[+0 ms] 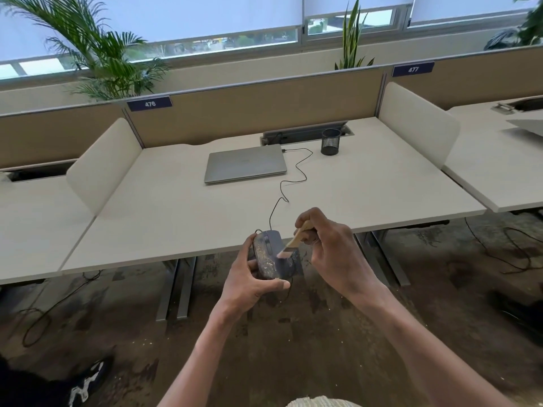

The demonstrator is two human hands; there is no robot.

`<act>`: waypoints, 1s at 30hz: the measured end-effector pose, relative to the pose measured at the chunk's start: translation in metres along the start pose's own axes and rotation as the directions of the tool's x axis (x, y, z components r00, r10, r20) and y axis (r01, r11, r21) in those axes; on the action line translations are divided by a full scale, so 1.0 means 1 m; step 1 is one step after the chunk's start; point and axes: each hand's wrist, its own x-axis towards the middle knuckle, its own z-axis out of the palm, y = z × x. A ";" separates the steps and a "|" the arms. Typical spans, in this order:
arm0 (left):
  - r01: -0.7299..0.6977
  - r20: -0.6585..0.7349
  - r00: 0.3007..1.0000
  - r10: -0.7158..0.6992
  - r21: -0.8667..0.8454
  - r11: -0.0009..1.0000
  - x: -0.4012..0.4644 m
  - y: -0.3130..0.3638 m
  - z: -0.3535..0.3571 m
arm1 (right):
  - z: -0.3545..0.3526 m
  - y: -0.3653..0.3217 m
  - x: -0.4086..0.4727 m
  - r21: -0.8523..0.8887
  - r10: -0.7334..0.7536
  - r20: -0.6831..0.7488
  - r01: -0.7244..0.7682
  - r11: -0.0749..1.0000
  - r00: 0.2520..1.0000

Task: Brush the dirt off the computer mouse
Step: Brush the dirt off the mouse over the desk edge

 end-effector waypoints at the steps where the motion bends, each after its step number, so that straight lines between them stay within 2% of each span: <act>1: 0.002 0.004 1.000 -0.002 0.004 1.000 -0.001 0.000 0.001 | 0.001 0.000 0.002 -0.009 -0.008 0.010 0.008 1.000 1.000; 5: 0.019 0.018 1.000 -0.019 0.005 1.000 -0.004 0.000 0.002 | 0.007 0.002 0.018 -0.024 -0.057 0.006 0.057 0.998 0.998; 13: 0.025 0.007 1.000 -0.025 0.022 0.999 -0.005 0.002 -0.001 | 0.008 0.010 0.033 -0.054 -0.046 -0.065 0.042 0.998 0.997; 23: 0.027 0.075 0.997 -0.026 -0.011 1.000 -0.009 0.005 0.002 | 0.016 0.014 0.051 -0.075 -0.049 -0.032 0.046 0.996 0.998; 27: 0.022 0.053 0.998 -0.023 0.009 1.000 -0.007 0.007 0.000 | 0.014 0.017 0.049 -0.070 -0.065 -0.055 0.061 0.996 0.996; 30: 0.024 0.032 0.999 -0.023 -0.005 1.000 -0.005 0.005 -0.004 | 0.012 0.013 0.044 -0.021 -0.082 0.009 0.082 0.996 0.997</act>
